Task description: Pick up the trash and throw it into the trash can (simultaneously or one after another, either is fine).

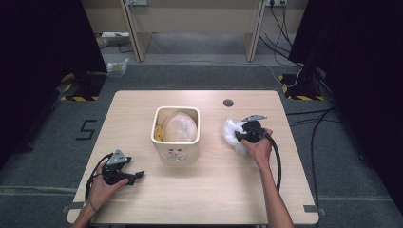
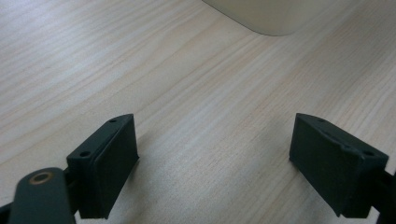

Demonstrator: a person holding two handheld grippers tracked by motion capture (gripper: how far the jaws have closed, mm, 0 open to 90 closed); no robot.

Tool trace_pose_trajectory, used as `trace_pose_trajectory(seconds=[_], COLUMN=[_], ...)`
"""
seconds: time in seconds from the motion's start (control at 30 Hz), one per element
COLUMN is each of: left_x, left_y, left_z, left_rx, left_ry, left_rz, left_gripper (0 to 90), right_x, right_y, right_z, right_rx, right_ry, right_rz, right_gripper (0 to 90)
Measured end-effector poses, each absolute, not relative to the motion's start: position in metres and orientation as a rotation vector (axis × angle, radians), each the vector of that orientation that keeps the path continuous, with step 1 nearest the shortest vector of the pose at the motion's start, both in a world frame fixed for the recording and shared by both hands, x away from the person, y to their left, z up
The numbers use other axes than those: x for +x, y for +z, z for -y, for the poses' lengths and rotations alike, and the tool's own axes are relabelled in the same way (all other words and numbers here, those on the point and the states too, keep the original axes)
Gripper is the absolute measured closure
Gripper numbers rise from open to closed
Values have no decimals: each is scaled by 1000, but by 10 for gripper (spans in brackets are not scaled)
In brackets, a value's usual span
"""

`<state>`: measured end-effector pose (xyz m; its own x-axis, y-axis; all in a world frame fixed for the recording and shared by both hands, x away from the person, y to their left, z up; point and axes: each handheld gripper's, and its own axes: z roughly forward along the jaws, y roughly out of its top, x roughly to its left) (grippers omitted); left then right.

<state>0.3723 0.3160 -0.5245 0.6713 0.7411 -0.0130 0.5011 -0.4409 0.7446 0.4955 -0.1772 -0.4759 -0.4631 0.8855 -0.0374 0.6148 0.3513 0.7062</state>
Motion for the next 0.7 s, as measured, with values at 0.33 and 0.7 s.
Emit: trace_pose_trajectory(seconds=[0.33,0.7], left_x=[372,372], left_y=[-524,-525], left_z=[-316,-316], left_rx=[2136,2131], left_ry=[410,410], left_rz=[-953,-955], left_gripper=[142,143], right_x=[487,477], right_y=[-468,-426], right_z=[182,181], right_rx=[1316,1252], right_ry=[1018,1184], right_rz=[-2169,-2101], right_gripper=[674,675])
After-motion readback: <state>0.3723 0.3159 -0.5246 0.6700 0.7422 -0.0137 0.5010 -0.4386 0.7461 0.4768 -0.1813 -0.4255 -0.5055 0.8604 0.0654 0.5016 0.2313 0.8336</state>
